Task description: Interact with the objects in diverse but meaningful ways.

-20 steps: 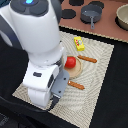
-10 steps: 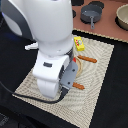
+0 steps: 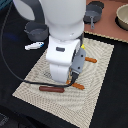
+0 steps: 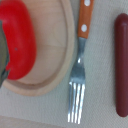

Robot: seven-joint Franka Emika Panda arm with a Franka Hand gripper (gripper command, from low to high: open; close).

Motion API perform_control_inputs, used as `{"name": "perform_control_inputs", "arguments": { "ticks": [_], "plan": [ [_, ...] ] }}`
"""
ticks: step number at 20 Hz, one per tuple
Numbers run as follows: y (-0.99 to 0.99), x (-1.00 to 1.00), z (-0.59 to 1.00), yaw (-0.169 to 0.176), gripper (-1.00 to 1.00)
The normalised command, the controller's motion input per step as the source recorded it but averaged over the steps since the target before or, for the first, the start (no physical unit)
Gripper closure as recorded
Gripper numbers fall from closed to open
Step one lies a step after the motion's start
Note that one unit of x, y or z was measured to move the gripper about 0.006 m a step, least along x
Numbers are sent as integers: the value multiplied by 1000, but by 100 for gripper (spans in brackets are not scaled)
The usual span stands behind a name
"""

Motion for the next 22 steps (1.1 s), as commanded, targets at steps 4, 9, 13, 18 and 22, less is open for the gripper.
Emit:
{"name": "perform_control_inputs", "arguments": {
  "ticks": [4,9,13,18,22],
  "plan": [
    [803,-52,61,-6,-100],
    [742,-173,14,-3,-100],
    [354,-339,-25,0,-100],
    [-2,-249,-122,0,-100],
    [24,-194,-209,0,-100]
  ]
}}
